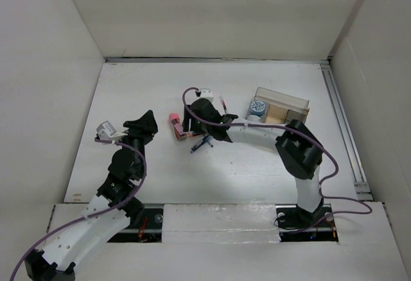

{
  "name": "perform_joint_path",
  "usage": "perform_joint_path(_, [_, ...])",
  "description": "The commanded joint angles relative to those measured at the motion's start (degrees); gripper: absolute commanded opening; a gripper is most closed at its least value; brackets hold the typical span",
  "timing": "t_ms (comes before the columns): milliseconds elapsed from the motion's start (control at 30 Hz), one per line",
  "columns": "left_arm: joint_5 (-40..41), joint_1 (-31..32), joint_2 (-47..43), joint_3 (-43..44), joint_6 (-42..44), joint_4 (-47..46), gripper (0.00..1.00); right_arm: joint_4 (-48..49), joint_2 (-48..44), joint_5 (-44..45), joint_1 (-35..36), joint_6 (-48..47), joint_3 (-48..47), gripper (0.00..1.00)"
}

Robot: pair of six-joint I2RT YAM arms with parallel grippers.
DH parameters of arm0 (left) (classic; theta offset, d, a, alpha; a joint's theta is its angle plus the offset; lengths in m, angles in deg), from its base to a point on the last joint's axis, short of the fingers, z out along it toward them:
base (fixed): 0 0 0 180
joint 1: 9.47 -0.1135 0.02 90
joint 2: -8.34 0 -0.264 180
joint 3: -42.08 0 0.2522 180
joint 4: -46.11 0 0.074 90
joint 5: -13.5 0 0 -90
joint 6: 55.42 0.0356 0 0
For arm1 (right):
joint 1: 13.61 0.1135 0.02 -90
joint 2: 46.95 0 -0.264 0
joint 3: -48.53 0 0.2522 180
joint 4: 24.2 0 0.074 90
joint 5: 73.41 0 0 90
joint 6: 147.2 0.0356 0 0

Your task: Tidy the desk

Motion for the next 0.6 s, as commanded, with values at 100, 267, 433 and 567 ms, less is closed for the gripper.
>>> perform_joint_path(100, [1.8,0.2,0.7,-0.1,-0.4,-1.9,0.59,-3.3,9.0,-7.7,-0.3,-1.6,-14.0,0.72])
perform_joint_path(267, [1.7,0.2,1.2,0.6,-0.4,-1.3,0.59,-5.3,14.0,-10.0,0.9,-2.1,-17.3,0.71])
perform_joint_path(433, [1.2,0.2,0.5,0.4,-0.4,-1.4,0.59,-9.0,18.0,-10.0,1.5,-2.5,-21.4,0.7])
perform_joint_path(567, [0.9,0.2,-0.2,-0.5,-0.1,-2.7,0.59,-8.4,19.4,-10.2,2.0,-2.5,-22.4,0.62])
